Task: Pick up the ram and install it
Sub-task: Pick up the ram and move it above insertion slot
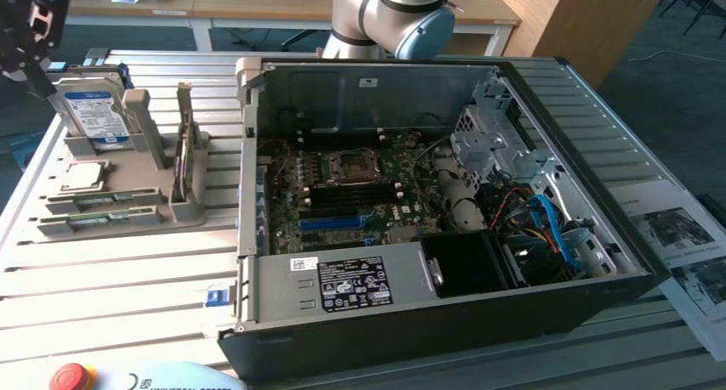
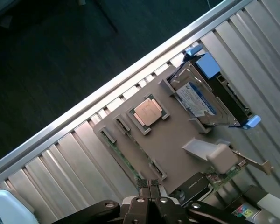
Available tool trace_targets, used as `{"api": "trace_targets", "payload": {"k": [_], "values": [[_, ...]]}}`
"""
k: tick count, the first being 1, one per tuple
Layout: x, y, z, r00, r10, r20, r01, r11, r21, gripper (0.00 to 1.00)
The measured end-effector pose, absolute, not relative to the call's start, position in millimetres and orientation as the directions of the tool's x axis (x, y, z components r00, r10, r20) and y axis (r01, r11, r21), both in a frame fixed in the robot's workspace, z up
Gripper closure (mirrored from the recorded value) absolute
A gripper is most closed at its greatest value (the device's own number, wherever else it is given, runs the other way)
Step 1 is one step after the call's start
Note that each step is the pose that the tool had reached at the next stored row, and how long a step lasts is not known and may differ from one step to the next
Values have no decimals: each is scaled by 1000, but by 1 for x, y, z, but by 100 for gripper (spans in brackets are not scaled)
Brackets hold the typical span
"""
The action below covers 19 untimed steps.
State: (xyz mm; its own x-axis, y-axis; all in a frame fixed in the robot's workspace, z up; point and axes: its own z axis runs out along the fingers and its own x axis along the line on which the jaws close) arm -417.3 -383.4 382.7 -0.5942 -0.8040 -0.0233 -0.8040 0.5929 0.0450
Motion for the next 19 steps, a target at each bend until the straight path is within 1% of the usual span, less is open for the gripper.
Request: {"api": "trace_targets", "payload": {"k": [19], "values": [[-417,-383,382,-268,-963,-23,-963,267,45,90]]}}
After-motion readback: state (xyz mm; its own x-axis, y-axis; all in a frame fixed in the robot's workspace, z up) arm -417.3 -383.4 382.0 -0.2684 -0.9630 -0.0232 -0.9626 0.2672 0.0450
